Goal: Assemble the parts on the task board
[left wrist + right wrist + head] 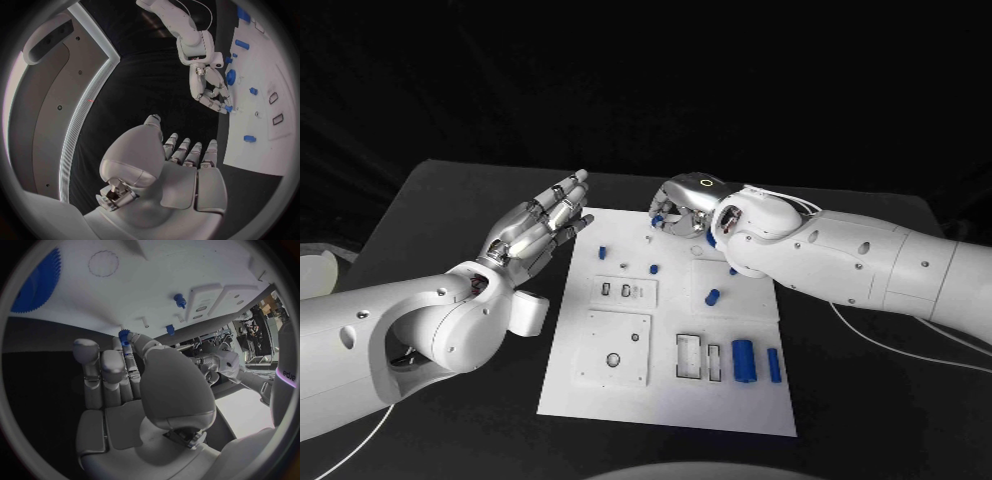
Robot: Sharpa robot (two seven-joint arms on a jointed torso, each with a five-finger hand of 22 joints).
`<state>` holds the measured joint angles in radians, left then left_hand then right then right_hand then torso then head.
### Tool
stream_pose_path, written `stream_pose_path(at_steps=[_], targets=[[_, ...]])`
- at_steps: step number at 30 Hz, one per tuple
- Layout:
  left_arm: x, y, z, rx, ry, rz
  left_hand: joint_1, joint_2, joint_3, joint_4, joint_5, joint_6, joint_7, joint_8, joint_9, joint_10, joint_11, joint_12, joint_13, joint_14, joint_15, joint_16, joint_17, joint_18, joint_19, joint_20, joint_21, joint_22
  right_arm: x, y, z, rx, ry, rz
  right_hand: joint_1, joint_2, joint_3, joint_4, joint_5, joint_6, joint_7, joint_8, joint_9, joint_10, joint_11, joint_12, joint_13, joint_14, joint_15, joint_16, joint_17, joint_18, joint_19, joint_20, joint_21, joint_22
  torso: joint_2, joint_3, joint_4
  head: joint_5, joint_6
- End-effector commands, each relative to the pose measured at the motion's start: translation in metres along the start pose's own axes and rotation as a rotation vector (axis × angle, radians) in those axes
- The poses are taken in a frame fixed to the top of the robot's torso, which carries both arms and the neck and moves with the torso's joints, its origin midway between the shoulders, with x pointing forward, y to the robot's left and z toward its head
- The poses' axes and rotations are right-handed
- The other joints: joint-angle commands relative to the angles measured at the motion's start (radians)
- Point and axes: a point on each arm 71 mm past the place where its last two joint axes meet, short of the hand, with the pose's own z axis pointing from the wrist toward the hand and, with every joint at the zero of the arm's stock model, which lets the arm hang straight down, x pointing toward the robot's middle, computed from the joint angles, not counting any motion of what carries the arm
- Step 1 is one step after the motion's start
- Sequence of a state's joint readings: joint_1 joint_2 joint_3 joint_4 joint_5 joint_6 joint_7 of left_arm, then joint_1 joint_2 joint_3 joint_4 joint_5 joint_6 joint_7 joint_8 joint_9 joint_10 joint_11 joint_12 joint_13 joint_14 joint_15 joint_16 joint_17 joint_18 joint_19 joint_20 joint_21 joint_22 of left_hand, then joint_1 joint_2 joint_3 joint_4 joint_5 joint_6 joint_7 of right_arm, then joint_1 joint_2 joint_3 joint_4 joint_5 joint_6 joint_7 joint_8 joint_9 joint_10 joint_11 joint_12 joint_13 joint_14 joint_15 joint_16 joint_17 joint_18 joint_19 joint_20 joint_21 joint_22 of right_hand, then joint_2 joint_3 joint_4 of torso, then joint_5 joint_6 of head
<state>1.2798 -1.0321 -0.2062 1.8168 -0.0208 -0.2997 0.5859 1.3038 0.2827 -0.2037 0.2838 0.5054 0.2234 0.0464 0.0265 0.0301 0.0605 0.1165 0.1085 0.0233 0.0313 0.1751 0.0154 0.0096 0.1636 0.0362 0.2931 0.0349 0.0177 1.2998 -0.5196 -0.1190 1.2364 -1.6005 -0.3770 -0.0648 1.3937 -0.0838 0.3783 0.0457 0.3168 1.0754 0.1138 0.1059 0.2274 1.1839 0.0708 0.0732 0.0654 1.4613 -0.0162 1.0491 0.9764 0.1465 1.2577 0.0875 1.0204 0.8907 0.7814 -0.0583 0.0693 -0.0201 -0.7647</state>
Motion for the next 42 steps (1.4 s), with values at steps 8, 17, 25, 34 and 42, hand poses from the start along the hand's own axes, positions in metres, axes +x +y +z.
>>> stream_pose_path(at_steps=[8,17,25,34,42], targets=[[0.003,0.0,0.002,-0.002,0.028,-0.019,0.019,-0.001,0.011,0.002,0.006,0.021,0.032,0.01,0.004,0.002,-0.007,-0.001,0.001,0.002,0.009,0.006,0.001,0.011,0.008,0.001,0.004,0.001,0.005,-0.001,0.005,0.023,0.041,-0.004,0.003,0.002,0.007,0.005,-0.011,-0.013,-0.001,-0.012,0.0,-0.011,0.003,-0.003,0.0,-0.009,0.005,-0.013,-0.02,-0.002,-0.015,0.004,-0.007,-0.011,0.0,-0.0002,-0.0003,-0.002,-0.001],[0.003,0.001,0.002,-0.006,0.031,-0.021,0.021,-0.001,0.013,0.002,0.007,0.027,0.036,0.011,0.005,0.003,-0.008,0.0,0.001,0.003,0.009,0.006,0.002,0.011,0.009,0.001,0.004,0.002,0.008,-0.002,0.008,0.048,0.079,0.001,-0.005,-0.007,0.01,0.011,-0.031,-0.095,-0.01,-0.044,-0.019,-0.076,0.017,-0.012,-0.003,-0.036,0.004,-0.041,-0.053,0.005,-0.05,0.005,-0.032,-0.03,0.0,0.0002,0.0002,-0.004,-0.001],[0.003,0.001,0.002,-0.008,0.032,-0.021,0.022,0.0,0.014,0.001,0.009,0.031,0.038,0.012,0.005,0.004,-0.005,0.002,0.001,0.004,0.01,0.007,0.002,0.01,0.01,0.001,0.005,0.002,0.008,-0.003,0.007,0.055,0.08,0.002,-0.013,-0.021,0.006,0.017,-0.058,-0.222,-0.051,-0.043,-0.059,-0.19,0.029,-0.008,-0.001,-0.064,0.002,-0.064,-0.087,0.012,-0.085,0.002,-0.062,-0.045,0.001,0.0004,-0.001,0.0,-0.003],[0.0,0.0,0.0,-0.007,0.026,-0.02,0.024,0.0,0.015,0.001,0.009,0.032,0.038,0.013,0.005,0.006,-0.002,0.003,0.002,0.004,0.011,0.007,0.002,0.01,0.01,0.001,0.005,0.002,-0.01,-0.012,-0.005,0.041,-0.054,0.019,0.002,-0.015,-0.014,0.008,-0.054,-0.245,-0.031,-0.025,-0.078,-0.232,0.031,0.023,0.006,-0.087,0.003,-0.087,-0.121,0.017,-0.112,0.005,-0.093,-0.06,0.001,0.0,-0.0023,0.008,0.001],[-0.002,0.0,-0.001,-0.006,0.017,-0.015,0.024,-0.001,0.015,0.001,0.01,0.033,0.037,0.013,0.005,0.006,-0.001,0.004,0.002,0.005,0.011,0.008,0.002,0.01,0.011,0.001,0.005,0.002,-0.046,-0.025,-0.035,0.069,-0.092,0.017,0.003,-0.014,-0.018,0.015,-0.06,-0.175,0.008,-0.004,-0.078,-0.053,-0.009,0.158,0.054,-0.099,-0.001,-0.108,-0.153,0.022,-0.123,0.005,-0.111,-0.063,0.0,-0.0009,-0.0039,0.004,-0.001]])
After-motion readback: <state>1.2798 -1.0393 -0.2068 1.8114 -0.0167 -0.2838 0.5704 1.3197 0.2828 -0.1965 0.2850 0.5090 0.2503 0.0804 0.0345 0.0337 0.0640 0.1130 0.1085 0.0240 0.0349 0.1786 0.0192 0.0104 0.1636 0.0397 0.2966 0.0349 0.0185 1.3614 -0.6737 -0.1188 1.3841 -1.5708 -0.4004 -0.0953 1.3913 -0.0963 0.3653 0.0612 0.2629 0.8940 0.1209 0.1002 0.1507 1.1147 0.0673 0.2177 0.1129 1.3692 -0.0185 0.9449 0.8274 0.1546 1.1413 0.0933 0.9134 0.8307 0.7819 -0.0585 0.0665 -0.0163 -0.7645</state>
